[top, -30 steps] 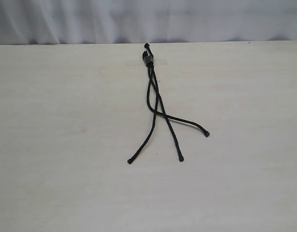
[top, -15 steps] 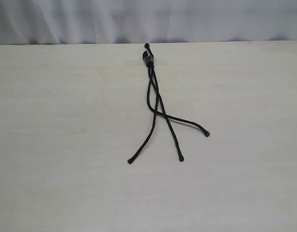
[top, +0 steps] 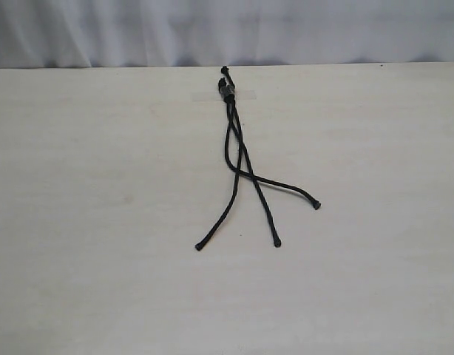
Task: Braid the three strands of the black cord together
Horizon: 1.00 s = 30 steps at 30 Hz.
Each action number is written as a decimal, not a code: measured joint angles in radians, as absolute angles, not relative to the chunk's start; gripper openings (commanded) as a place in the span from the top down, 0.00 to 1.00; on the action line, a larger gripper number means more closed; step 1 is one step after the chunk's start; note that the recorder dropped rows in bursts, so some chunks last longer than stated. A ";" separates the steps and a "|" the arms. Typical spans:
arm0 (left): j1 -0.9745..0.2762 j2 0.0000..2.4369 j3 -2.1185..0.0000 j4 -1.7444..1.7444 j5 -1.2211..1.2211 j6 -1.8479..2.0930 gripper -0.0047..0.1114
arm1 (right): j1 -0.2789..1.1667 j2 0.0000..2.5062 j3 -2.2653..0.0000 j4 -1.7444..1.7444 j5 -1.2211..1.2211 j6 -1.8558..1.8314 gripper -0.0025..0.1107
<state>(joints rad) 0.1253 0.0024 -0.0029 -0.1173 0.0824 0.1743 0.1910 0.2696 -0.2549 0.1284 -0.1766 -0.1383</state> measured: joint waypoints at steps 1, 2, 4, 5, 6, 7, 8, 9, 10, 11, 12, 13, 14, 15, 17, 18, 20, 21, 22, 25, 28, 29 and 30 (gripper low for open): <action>0.125 0.002 -0.003 -0.096 0.089 0.140 0.96 | 0.191 0.270 -0.255 0.128 -0.177 -0.138 0.94; 0.125 0.002 -0.003 -0.073 0.098 0.111 0.96 | 0.191 0.270 -0.255 0.128 -0.177 -0.138 0.94; 0.125 0.002 -0.003 -0.049 0.129 0.079 0.96 | 0.191 0.270 -0.255 0.128 -0.177 -0.138 0.94; 0.125 0.002 -0.003 -0.045 0.148 0.066 0.96 | 0.191 0.270 -0.255 0.128 -0.177 -0.138 0.94; 0.125 0.002 -0.003 -0.038 0.167 0.056 0.96 | 0.191 0.270 -0.255 0.128 -0.177 -0.138 0.94; 0.125 0.002 -0.003 -0.028 0.184 0.049 0.96 | 0.191 0.270 -0.255 0.128 -0.177 -0.138 0.94; 0.125 0.002 -0.003 -0.019 0.204 0.043 0.96 | 0.191 0.270 -0.255 0.128 -0.177 -0.138 0.94; 0.125 0.002 -0.003 -0.012 0.222 0.038 0.96 | 0.191 0.270 -0.255 0.128 -0.177 -0.138 0.94; 0.125 0.002 -0.003 0.000 0.236 0.034 0.96 | 0.191 0.270 -0.255 0.128 -0.177 -0.138 0.94; 0.125 0.002 -0.003 0.000 0.252 0.031 0.96 | 0.191 0.270 -0.255 0.128 -0.177 -0.138 0.94; 0.125 0.002 -0.003 0.000 0.263 0.031 0.96 | 0.191 0.270 -0.255 0.128 -0.177 -0.138 0.94; 0.125 0.002 -0.003 0.005 0.271 0.030 0.96 | 0.191 0.270 -0.255 0.128 -0.177 -0.138 0.94; 0.125 0.002 -0.003 0.010 0.277 0.030 0.96 | 0.191 0.270 -0.255 0.128 -0.177 -0.138 0.94; 0.125 0.002 -0.003 0.012 0.281 0.030 0.96 | 0.191 0.270 -0.255 0.128 -0.177 -0.138 0.94; 0.125 0.002 -0.003 0.020 0.290 0.030 0.96 | 0.191 0.270 -0.255 0.128 -0.177 -0.138 0.94; 0.125 0.002 -0.003 0.025 0.296 0.027 0.96 | 0.191 0.270 -0.255 0.128 -0.177 -0.138 0.94; 0.125 0.002 -0.003 0.029 0.304 0.027 0.96 | 0.191 0.270 -0.255 0.128 -0.177 -0.138 0.94; 0.125 0.002 -0.003 0.031 0.306 0.027 0.96 | 0.191 0.270 -0.255 0.128 -0.177 -0.138 0.94; 0.125 0.002 -0.003 0.031 0.306 0.027 0.96 | 0.191 0.270 -0.255 0.128 -0.177 -0.138 0.94; 0.125 0.002 -0.003 0.035 0.310 0.027 0.96 | 0.191 0.270 -0.255 0.128 -0.177 -0.138 0.94; 0.125 0.002 -0.003 0.039 0.313 0.027 0.96 | 0.191 0.270 -0.255 0.128 -0.177 -0.138 0.94; 0.125 0.002 -0.003 0.039 0.313 0.027 0.96 | 0.191 0.270 -0.255 0.128 -0.177 -0.138 0.94; 0.125 0.002 -0.003 0.039 0.313 0.027 0.96 | 0.191 0.270 -0.255 0.128 -0.177 -0.138 0.94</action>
<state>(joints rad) 0.1253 0.0024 -0.0029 0.0389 0.3125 0.0274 0.1910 0.2696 -0.2549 0.1284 -0.1766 -0.1383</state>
